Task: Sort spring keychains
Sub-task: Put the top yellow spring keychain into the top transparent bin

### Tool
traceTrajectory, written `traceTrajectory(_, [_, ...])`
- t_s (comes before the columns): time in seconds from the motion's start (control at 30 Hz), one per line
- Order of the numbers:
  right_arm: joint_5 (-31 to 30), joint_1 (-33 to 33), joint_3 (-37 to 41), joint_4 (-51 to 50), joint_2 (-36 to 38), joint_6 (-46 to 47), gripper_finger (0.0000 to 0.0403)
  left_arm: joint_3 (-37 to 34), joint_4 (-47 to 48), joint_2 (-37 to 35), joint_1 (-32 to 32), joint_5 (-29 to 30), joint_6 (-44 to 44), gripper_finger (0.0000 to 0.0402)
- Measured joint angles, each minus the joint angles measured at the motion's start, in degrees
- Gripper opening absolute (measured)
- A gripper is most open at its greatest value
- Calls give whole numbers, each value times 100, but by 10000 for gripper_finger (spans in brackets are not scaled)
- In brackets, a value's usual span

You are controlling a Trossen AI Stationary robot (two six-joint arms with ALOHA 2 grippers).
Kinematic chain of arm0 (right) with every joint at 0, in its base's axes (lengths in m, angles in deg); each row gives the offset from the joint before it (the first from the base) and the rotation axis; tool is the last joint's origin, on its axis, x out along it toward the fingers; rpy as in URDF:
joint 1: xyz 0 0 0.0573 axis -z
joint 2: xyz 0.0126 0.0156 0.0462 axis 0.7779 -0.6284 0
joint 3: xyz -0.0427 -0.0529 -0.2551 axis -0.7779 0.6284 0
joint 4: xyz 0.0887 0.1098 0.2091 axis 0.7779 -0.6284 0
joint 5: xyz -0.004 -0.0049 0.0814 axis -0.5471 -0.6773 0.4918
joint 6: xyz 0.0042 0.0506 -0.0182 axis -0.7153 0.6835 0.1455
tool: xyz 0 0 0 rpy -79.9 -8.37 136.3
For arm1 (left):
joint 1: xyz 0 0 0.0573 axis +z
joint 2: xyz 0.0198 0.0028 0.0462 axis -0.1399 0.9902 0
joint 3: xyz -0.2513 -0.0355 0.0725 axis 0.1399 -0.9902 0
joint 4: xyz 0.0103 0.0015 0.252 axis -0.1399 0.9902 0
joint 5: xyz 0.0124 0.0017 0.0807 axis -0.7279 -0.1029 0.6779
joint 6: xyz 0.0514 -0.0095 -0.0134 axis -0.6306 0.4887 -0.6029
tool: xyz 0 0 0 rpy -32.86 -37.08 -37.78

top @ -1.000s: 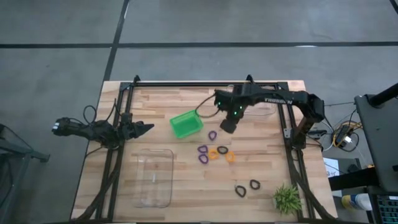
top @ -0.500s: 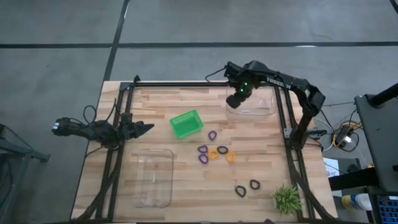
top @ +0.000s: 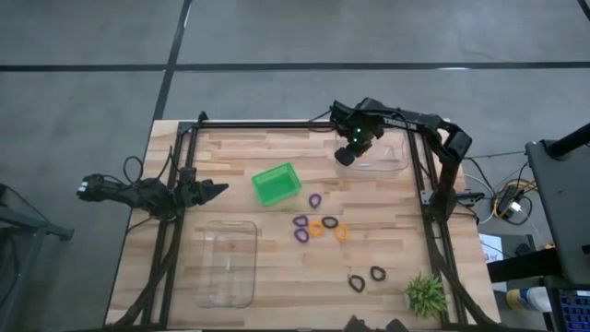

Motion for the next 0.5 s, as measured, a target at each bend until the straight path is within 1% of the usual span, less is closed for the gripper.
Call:
traceTrajectory(0.17, [7, 1, 168, 21, -343, -15, 13, 0, 0, 0, 0, 0, 2, 0])
traceTrajectory(0.27, [85, 2, 228, 42, -421, -70, 13, 0, -2, 0, 0, -2, 26, 0])
traceTrajectory(0.4, [112, 4, 261, 67, -423, -101, 13, 0, -1, -1, 0, 0, 39, 0])
traceTrajectory(0.5, [-50, 23, 268, 117, -329, -66, 14, 0, 0, 0, 0, 0, 37, 0])
